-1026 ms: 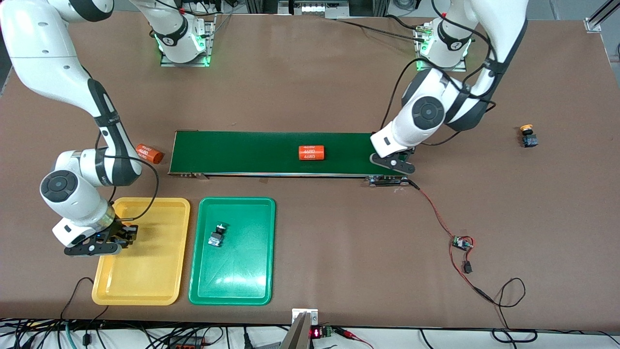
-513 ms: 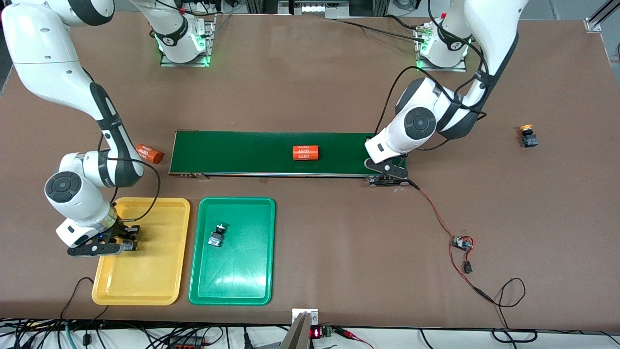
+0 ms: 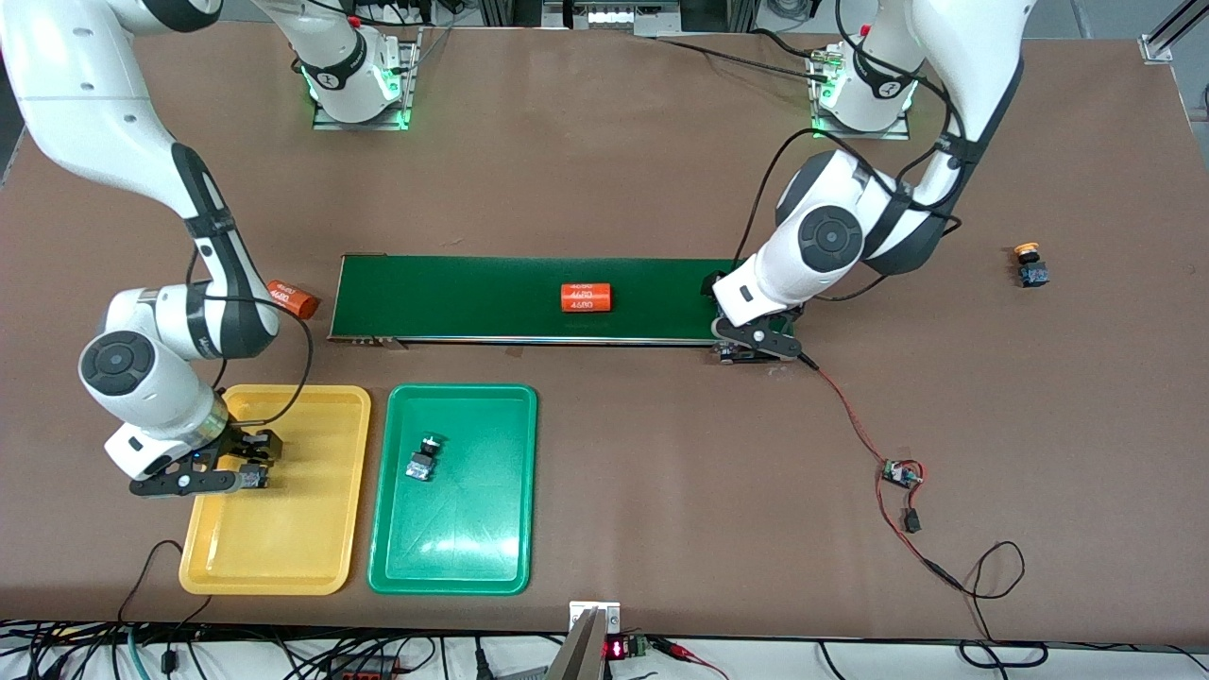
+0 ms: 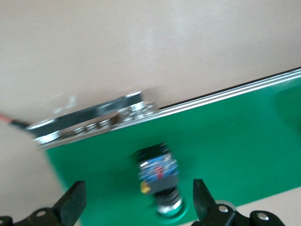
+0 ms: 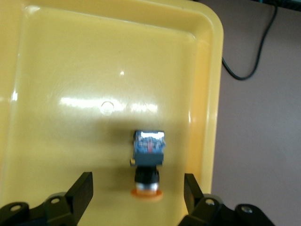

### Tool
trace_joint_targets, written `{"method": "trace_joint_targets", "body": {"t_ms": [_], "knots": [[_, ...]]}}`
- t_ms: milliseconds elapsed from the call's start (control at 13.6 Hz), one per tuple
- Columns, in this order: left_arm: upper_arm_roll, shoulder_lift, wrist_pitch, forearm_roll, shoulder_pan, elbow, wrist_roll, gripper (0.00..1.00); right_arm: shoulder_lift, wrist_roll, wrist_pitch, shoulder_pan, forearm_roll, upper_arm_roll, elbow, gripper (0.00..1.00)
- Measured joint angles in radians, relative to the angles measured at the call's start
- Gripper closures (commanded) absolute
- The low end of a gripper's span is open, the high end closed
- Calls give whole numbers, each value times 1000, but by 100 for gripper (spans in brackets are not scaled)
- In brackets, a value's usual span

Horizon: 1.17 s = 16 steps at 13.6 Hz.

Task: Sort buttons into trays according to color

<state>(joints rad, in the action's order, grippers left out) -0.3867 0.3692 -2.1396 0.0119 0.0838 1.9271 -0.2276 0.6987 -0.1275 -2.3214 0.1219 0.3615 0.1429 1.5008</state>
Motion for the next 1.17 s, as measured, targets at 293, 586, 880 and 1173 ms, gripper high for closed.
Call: {"method": "trace_joint_targets", "body": {"t_ms": [293,586,880,1173], "knots": [[14,-61,159,-1,-248,5,36,0,-177,0,277,-4,-112,22,6,0],[22,-59,223,-56,-485,57,162,0,-333,0,503,-11,-202,36,10,0],[22,-57,211,-167,-668,144,257,0,-483,18,697,-7,-267,35,23,0],[22,-32,69,-258,-849,256,293,0,-676,68,752,19,-278,28,145,0]]}}
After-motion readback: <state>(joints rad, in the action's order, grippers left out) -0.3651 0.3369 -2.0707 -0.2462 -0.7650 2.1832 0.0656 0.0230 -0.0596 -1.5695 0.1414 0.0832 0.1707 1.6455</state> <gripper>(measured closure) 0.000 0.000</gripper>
